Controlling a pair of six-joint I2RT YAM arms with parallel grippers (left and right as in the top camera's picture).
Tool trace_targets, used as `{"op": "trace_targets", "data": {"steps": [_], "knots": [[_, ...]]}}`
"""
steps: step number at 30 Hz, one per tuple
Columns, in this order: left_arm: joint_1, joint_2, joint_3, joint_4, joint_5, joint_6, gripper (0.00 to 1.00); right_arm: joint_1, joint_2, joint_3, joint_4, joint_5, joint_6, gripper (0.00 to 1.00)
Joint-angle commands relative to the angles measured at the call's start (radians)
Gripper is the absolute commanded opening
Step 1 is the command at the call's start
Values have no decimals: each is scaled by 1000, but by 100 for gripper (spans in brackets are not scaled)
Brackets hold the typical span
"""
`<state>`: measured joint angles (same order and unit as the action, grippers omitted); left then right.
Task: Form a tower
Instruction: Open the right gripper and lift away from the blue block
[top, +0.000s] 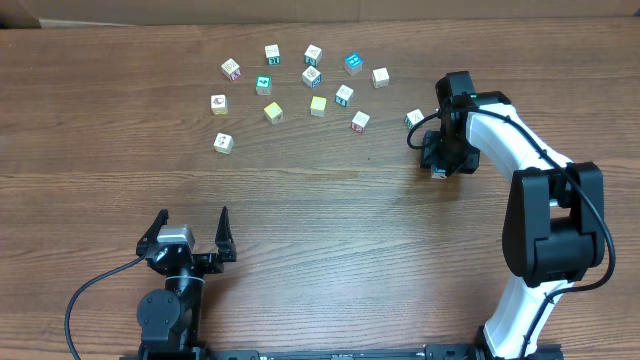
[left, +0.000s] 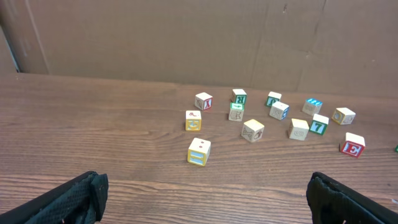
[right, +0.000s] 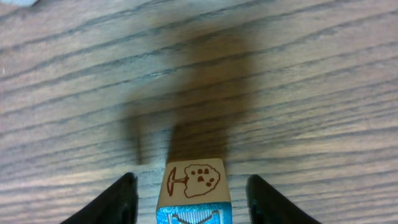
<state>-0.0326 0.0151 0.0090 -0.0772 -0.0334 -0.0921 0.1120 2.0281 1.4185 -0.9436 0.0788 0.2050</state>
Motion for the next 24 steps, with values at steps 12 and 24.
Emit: {"op": "trace_targets", "data": {"steps": [12, 24], "knots": [[-3, -10, -4, 3, 2, 29, 100, -1, -26, 535, -183, 3, 2, 49], [-3, -10, -4, 3, 2, 29, 100, 27, -3, 742, -49, -126, -40, 50]]}}
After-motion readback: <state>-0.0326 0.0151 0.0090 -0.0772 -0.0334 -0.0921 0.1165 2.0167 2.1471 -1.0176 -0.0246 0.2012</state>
